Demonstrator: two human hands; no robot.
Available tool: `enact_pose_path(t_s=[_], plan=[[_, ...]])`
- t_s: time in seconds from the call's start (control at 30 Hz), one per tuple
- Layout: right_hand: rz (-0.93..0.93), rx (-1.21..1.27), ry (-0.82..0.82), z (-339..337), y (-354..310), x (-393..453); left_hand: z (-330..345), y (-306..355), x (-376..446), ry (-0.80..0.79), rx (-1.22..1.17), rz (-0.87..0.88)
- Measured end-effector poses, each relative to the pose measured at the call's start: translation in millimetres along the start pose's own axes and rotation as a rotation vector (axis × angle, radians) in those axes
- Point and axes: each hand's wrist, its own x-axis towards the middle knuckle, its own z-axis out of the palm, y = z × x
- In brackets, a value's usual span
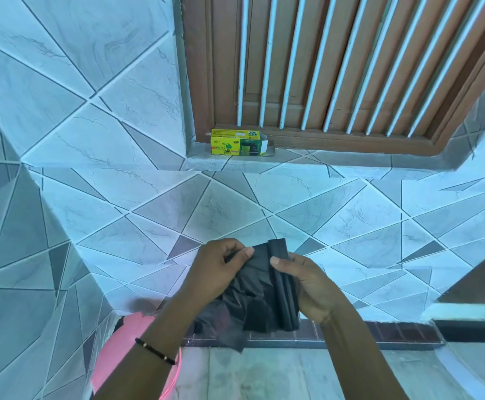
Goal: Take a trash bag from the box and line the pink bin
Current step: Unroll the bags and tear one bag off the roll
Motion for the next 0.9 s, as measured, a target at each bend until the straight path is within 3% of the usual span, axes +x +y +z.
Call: enact_pose_path(t_s=[0.17, 0.53, 0.67, 0.9], plan=[[0.022, -0.009, -0.020, -11, -2, -2, -10, 1, 1, -0.038, 0.084, 0.031], [0.014, 0.018, 0.102, -38, -13, -14, -46, -1, 8, -0.035, 0.187, 0.079], [-0.016, 0.015, 0.111, -42, -14, -14, -52, -8, 8, -0.015, 0.243, 0.030], [0.027, -0.015, 0.020, -6, -3, -3, -6, 5, 3, -0.201, 0.146, -0.053]])
